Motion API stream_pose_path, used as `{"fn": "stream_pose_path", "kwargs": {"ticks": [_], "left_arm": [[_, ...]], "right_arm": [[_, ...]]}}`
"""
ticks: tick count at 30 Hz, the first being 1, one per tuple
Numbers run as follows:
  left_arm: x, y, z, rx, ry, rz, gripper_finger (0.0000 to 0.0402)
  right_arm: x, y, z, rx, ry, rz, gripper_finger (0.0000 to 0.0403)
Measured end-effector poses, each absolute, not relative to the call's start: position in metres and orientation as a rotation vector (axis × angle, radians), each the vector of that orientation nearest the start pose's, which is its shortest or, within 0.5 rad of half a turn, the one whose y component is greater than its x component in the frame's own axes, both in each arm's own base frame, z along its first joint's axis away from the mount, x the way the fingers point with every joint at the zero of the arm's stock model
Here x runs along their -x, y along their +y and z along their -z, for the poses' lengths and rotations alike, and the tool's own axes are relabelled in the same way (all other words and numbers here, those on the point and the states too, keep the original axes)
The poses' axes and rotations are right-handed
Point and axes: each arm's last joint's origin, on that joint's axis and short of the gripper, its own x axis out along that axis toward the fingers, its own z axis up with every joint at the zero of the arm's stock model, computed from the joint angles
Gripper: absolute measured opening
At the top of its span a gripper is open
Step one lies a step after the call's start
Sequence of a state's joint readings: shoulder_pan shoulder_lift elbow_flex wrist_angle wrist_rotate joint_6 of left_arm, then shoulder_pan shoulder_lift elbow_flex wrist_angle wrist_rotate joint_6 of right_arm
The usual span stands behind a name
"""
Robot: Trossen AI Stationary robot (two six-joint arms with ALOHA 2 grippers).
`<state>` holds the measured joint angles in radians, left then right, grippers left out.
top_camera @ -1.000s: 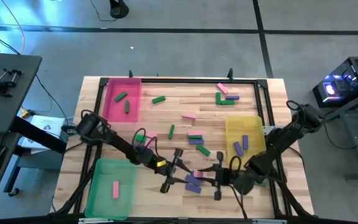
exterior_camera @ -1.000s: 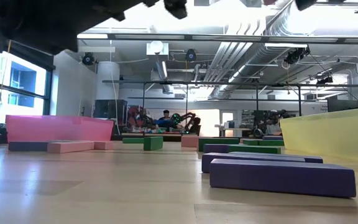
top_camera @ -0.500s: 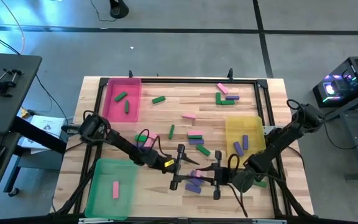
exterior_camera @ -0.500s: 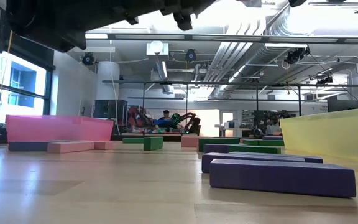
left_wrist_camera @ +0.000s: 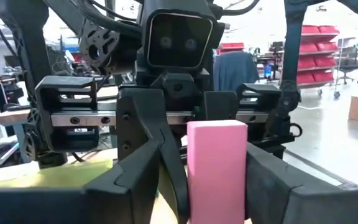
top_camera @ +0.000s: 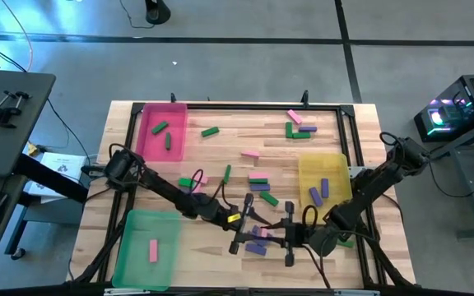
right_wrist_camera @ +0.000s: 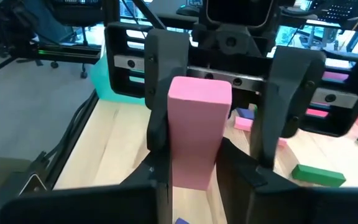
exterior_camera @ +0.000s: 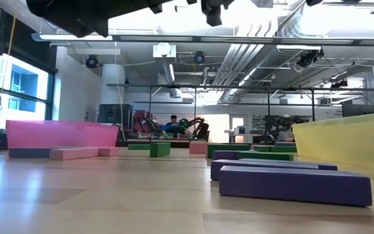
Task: Sort blocks
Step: Put the pink block into the green bin
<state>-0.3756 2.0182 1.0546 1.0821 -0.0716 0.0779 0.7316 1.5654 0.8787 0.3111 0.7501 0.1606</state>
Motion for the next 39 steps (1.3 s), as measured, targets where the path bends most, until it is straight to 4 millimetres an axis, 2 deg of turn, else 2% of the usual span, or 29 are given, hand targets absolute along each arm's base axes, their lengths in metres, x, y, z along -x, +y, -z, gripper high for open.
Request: {"fn": "stream_pose_path", "kwargs": {"ticks": [8,12,16,18,21,26,30,32,36,39], "left_arm": [[-0.389,-0.155,-0.187,-0.037,-0.108,0.306,0.0118],[-0.389,-0.157,-0.186,-0.033,-0.087,0.311,0.0082],[-0.387,-0.158,-0.188,-0.043,-0.062,0.321,0.008],[-0.385,-0.157,-0.194,-0.076,-0.02,0.314,0.008],[-0.372,-0.157,-0.215,-0.148,0.07,0.234,0.008],[-0.335,-0.156,-0.25,-0.259,0.261,0.043,0.008],[-0.291,-0.16,-0.265,-0.244,0.44,-0.095,0.008],[-0.265,-0.163,-0.266,-0.197,0.547,-0.118,0.008],[-0.214,-0.177,-0.257,-0.043,0.828,-0.049,0.008],[-0.182,-0.188,-0.246,0.127,1.007,-0.135,0.008]], "right_arm": [[-0.257,0.204,-0.223,0.04,0.303,0.057,0.0059],[-0.257,0.203,-0.221,0.029,0.322,0.054,0.0122],[-0.257,0.202,-0.22,0.039,0.328,0.059,0.0193],[-0.257,0.201,-0.219,0.034,0.331,0.072,0.0214],[-0.256,0.2,-0.218,0.016,0.339,0.107,0.0227],[-0.255,0.199,-0.215,-0.006,0.354,0.133,0.023],[-0.255,0.199,-0.215,-0.005,0.356,0.132,0.0231],[-0.255,0.199,-0.215,-0.003,0.356,0.131,0.0231],[-0.255,0.199,-0.215,0.001,0.357,0.13,0.0231],[-0.255,0.199,-0.215,0.002,0.358,0.13,0.0232]]}}
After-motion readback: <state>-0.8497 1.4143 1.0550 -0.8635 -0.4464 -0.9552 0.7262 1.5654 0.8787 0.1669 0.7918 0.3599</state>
